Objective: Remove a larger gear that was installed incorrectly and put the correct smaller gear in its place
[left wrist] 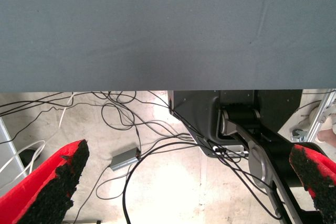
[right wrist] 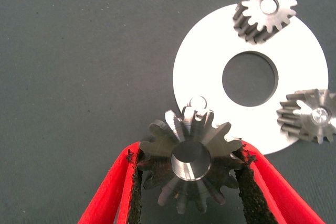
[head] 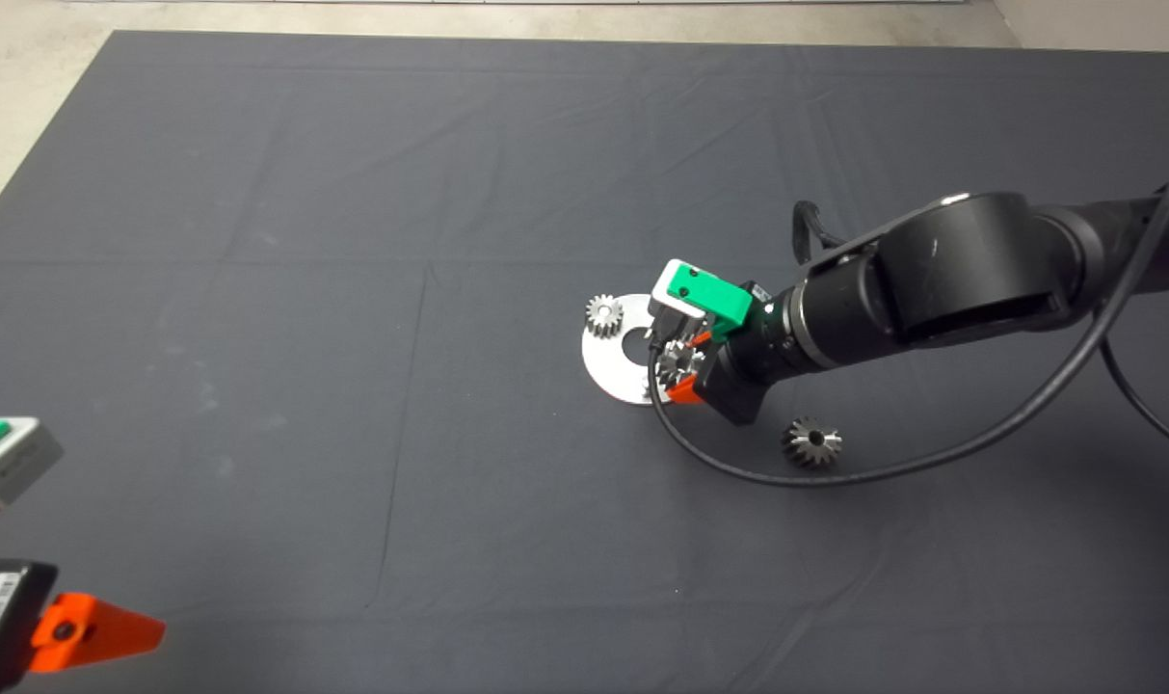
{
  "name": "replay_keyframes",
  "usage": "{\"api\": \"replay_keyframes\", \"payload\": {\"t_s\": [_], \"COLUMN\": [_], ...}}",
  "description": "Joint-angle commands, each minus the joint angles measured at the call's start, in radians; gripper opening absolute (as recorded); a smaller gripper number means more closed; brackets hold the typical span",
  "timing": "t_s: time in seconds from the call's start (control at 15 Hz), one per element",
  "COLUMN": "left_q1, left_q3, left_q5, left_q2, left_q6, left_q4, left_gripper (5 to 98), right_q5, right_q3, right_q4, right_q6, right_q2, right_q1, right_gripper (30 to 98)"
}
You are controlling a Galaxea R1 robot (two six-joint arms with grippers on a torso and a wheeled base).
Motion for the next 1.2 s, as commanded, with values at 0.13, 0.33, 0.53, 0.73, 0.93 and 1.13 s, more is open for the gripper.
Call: {"api": "replay_keyframes", "payload": {"t_s": [0.13,0.33,0.53,0.73,0.93,1.13], "left_q1": [-0.005,-0.005,-0.005,-0.005,-0.005,-0.005], "left_q3": [0.016,0.016,0.016,0.016,0.016,0.016], "left_q5": [0.045,0.045,0.045,0.045,0.044,0.044], "left_q2": [0.0,-0.001,-0.001,-0.003,-0.004,-0.004], "left_q6": [0.002,0.002,0.002,0.002,0.002,0.002], "left_q4": [-0.019,-0.019,-0.019,-0.019,-0.019,-0.019], "left_gripper": [98.1,98.1,98.1,98.1,98.1,98.1], "right_q5": [-0.03,-0.03,-0.03,-0.033,-0.036,-0.034], "right_q3": [-0.005,-0.049,-0.101,-0.113,-0.131,-0.147], "right_q4": [0.007,0.007,-0.001,-0.027,-0.037,-0.039], "right_q6": [-0.006,-0.003,-0.004,-0.007,-0.007,-0.009], "right_q2": [0.046,0.07,0.091,0.095,0.095,0.096], "right_q1": [-0.013,-0.017,-0.032,-0.048,-0.052,-0.06], "right_gripper": [40.4,40.4,40.4,40.4,40.4,40.4]}}
